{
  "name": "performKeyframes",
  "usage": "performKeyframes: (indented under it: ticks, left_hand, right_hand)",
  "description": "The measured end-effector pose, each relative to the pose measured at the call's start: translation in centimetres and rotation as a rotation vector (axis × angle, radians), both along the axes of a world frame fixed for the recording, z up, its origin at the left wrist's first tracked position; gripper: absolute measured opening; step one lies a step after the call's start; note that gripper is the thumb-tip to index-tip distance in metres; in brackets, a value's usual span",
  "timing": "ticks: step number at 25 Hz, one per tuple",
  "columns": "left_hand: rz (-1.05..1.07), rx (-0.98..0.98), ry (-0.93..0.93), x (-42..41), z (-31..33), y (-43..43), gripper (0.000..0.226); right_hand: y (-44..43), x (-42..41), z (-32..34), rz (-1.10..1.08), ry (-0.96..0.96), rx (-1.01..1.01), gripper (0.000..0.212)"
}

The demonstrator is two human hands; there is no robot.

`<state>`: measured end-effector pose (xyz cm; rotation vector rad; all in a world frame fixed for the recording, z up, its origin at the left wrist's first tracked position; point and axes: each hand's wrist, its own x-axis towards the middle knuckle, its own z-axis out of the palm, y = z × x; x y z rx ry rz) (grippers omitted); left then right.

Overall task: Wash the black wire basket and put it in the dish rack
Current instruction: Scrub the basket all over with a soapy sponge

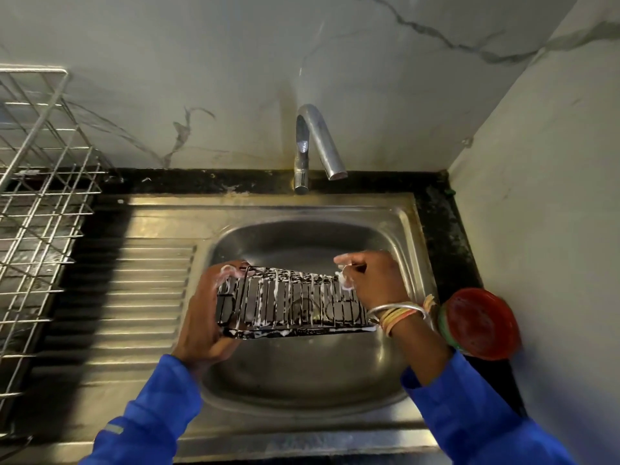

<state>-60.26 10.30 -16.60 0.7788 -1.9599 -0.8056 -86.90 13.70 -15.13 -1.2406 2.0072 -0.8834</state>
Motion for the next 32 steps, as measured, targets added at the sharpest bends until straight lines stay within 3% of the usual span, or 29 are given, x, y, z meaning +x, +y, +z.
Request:
performKeyframes:
  ticks: [2,5,9,14,19,22,25,29,32]
  left_hand:
    - [-0.027,0.003,0.004,0.2,0.2,0.0,0.077]
    - [0.014,-0.077,-0.043,0.9,-0.3,-0.1,0.069]
    - [0.064,-0.073,-0.053,1.5,-0.7,-0.1,0.062]
    - [0.022,-0.027,-0.006,1.9,-0.4,0.3,0.074]
    - [0.013,-0.013,0.014,1.8,-1.1,0.5,0.062]
    - [0.014,-0.022,0.013,2.1,-0.9,0.5,0.067]
    - [-0.004,-0.014,-0.001,2.5,-1.0,0.7,0.083]
    - [0.009,0.007,0.025,2.6,-1.9,0.9,0.077]
    - [0.037,0.059,0.073,3.1,-2.1,1.1,0.057]
  right_hand:
    - [0.0,-0.2,0.3,0.022,-0.033,0.129,0.014]
    - [1.2,-1.1,0.1,0.19,0.04,0.286,0.032]
    - [2.8,-0.2,-1.4,0.203,0.046,0.078,0.02]
    - [1.8,-2.4,-1.9,-0.059,0.094,0.083,0.022]
    - [1.2,0.9,-0.9,0.232,0.173,0.109,0.025]
    - [0.8,-0.4,-1.1,0.24,0.11,0.211,0.024]
    - [0.4,-1.5,-1.6,0.217,0.219,0.316,0.019]
    - [-0.1,0.1,-1.0,0.366,0.1,0.23,0.019]
    - [0.5,-1.8,-1.5,0.294,0.13,0.281,0.021]
